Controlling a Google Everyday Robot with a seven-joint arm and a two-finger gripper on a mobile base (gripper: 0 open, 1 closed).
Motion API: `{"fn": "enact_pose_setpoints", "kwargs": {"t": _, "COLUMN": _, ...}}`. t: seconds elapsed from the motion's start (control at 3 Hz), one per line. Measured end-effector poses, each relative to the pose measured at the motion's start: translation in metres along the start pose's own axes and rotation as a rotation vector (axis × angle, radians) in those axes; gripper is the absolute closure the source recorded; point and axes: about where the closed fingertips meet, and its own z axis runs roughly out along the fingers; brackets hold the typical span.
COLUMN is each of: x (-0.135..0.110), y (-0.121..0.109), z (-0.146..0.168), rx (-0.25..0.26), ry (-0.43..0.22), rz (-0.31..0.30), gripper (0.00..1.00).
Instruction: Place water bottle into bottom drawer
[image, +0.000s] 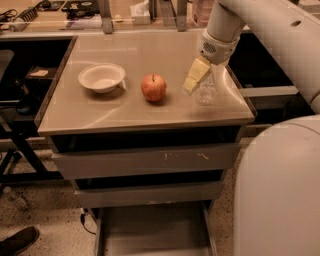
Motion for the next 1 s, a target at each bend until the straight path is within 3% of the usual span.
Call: {"fn": "enact_pose_setpoints", "kwargs": {"t": 1.0, "x": -0.016, "y": -0.039, "z": 0.038, "rx": -0.006, "ry": 0.064, "rz": 0.09, "gripper": 0.0}}
